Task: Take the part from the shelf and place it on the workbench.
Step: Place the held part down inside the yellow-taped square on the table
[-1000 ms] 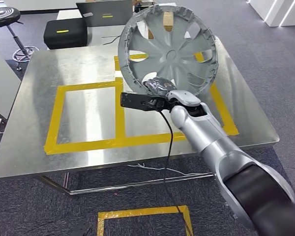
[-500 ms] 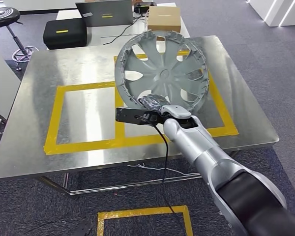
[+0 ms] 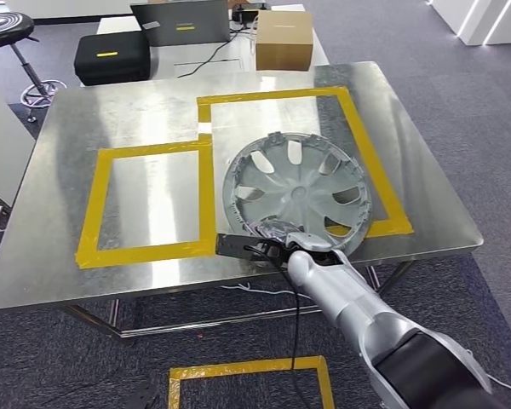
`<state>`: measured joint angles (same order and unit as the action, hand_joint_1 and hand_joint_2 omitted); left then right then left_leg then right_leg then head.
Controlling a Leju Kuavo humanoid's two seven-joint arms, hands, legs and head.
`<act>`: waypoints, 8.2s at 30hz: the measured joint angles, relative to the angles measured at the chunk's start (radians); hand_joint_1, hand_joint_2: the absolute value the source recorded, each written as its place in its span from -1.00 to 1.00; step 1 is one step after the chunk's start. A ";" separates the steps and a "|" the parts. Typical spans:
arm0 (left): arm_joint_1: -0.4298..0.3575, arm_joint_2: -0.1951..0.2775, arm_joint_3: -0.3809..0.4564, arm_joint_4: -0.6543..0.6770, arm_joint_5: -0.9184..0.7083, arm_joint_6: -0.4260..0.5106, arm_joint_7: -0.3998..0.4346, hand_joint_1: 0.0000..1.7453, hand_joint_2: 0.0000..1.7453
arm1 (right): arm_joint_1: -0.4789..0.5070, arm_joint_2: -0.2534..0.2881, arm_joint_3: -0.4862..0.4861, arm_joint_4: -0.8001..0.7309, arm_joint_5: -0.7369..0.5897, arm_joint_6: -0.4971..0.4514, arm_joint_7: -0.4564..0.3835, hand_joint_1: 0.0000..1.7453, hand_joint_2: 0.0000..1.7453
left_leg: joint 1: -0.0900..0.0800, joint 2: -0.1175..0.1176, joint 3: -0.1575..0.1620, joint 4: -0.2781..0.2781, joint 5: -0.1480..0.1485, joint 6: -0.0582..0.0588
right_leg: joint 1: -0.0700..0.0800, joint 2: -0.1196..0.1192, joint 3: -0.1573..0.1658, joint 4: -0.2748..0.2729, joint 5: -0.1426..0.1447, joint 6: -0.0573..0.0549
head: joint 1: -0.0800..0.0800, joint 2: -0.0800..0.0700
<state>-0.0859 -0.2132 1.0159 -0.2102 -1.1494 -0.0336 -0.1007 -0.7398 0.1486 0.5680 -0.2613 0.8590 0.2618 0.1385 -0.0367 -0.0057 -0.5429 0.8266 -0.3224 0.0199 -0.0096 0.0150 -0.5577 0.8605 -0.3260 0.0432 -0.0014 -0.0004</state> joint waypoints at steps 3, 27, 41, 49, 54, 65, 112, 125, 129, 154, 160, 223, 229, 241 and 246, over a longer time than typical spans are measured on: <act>0.000 0.001 0.000 0.000 0.001 0.000 0.000 -1.00 1.00 | 0.006 -0.004 -0.001 0.003 0.000 0.001 0.002 0.82 1.00 | 0.000 0.000 0.000 0.000 0.000 0.000 | 0.000 0.000 0.000 0.000 0.000 0.000 | 0.000 0.000; 0.023 0.022 0.004 0.000 0.021 -0.033 -0.048 -1.00 1.00 | -0.007 -0.182 -0.059 0.001 -0.024 -0.052 0.001 0.82 1.00 | 0.020 0.006 0.041 -0.020 -0.020 0.024 | -0.006 -0.005 -0.164 0.333 -0.141 0.039 | 0.008 0.000; 0.024 0.029 0.004 0.000 0.017 -0.023 -0.054 -1.00 1.00 | -0.004 -0.196 -0.077 -0.002 -0.018 -0.057 -0.012 0.82 1.00 | 0.051 0.005 -0.110 0.330 -0.195 -0.049 | -0.025 0.001 0.065 -0.004 -0.051 -0.003 | -0.006 0.000; 0.027 0.027 0.004 0.002 0.018 -0.009 -0.040 -1.00 1.00 | 0.004 -0.196 -0.082 -0.005 -0.021 -0.070 -0.036 0.82 1.00 | 0.063 0.007 -0.019 0.019 0.020 -0.054 | -0.049 0.013 0.127 -0.023 -0.097 0.055 | -0.017 0.000; 0.026 0.025 0.005 0.002 0.017 0.002 -0.035 -1.00 1.00 | 0.010 -0.198 -0.086 -0.007 -0.017 -0.079 -0.052 0.82 1.00 | 0.057 0.005 -0.008 0.017 0.003 -0.026 | -0.040 -0.007 0.037 0.159 -0.204 0.057 | -0.007 0.000; 0.027 0.026 0.005 0.003 0.017 -0.005 -0.034 -1.00 1.00 | 0.021 -0.195 -0.088 -0.011 -0.007 -0.089 -0.066 0.82 1.00 | 0.012 -0.005 0.043 0.021 -0.044 0.011 | 0.010 -0.006 0.021 0.017 -0.020 0.004 | -0.010 0.000; 0.021 0.032 0.004 0.003 -0.009 -0.021 -0.035 -1.00 1.00 | -0.059 0.084 0.069 -0.016 0.125 -0.020 -0.228 0.82 1.00 | 0.014 -0.005 0.030 0.008 -0.034 -0.016 | 0.013 0.001 0.003 0.011 -0.011 -0.011 | -0.011 0.000; 0.018 0.035 0.004 0.003 0.004 -0.021 -0.040 -1.00 1.00 | -0.082 0.085 0.083 -0.016 0.106 -0.027 -0.168 0.82 1.00 | 0.015 -0.005 0.031 0.008 -0.029 -0.018 | 0.013 0.001 0.003 0.011 -0.006 -0.015 | -0.011 0.000; 0.021 0.036 0.004 0.003 0.006 -0.021 -0.040 -1.00 1.00 | -0.082 0.071 0.083 -0.015 0.087 -0.040 -0.128 0.82 1.00 | 0.014 -0.005 0.031 0.008 -0.028 -0.018 | 0.013 0.001 0.003 0.010 -0.004 -0.015 | -0.011 0.000; 0.026 0.040 0.004 0.003 0.000 -0.051 -0.181 -1.00 1.00 | -0.072 -0.027 0.080 -0.011 0.074 -0.036 -0.128 -0.09 0.00 | 0.014 -0.005 0.026 0.008 -0.026 -0.017 | 0.013 0.002 -0.002 0.010 -0.002 -0.015 | -0.011 0.000; 0.028 0.041 0.001 0.003 -0.004 -0.092 -0.213 -1.00 1.00 | -0.070 -0.039 0.080 -0.011 0.077 -0.035 -0.137 -1.00 -1.00 | 0.014 -0.005 0.025 0.008 -0.026 -0.017 | 0.013 0.002 -0.003 0.010 -0.003 -0.015 | -0.011 0.000; 0.056 0.019 0.102 0.002 0.090 0.029 -0.245 -1.00 -1.00 | -0.314 -0.912 0.053 -0.861 0.062 -0.162 0.004 -1.00 -1.00 | 0.006 -0.007 0.028 0.009 -0.028 0.000 | 0.006 0.001 0.001 0.007 -0.003 -0.002 | -0.012 0.000; 0.072 0.000 0.135 -0.001 0.106 0.054 -0.238 -1.00 -1.00 | 0.227 -1.055 -0.488 -1.223 -0.004 -0.465 -0.027 -1.00 -1.00 | 0.008 -0.026 0.030 0.009 -0.034 0.005 | 0.008 -0.021 0.014 0.005 -0.013 0.002 | -0.011 0.000; 0.082 -0.051 0.180 -0.014 0.060 0.079 -0.211 -1.00 -1.00 | 0.733 -0.415 -1.754 -1.624 -0.693 -0.498 -0.522 -1.00 -1.00 | 0.008 -0.023 0.046 0.008 -0.054 0.005 | 0.008 -0.014 0.026 0.005 -0.027 0.000 | -0.010 0.000; 0.086 -0.048 0.156 -0.023 -0.036 0.048 -0.212 -1.00 -1.00 | 0.731 -0.241 -1.946 -1.599 -0.551 -0.573 -0.486 -1.00 -1.00 | 0.009 -0.013 0.050 0.008 -0.056 0.003 | 0.009 -0.004 0.026 0.006 -0.027 0.000 | -0.011 0.000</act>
<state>0.0003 -0.2616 1.1719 -0.2327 -1.1853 0.0149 -0.3131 -0.0089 -0.0928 -1.3783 -1.8606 0.3081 -0.3112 -0.3480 -0.0278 -0.0192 -0.4928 0.8350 -0.3780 0.0225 -0.0009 0.0109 -0.5313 0.8663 -0.3535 0.0431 -0.0121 -0.0004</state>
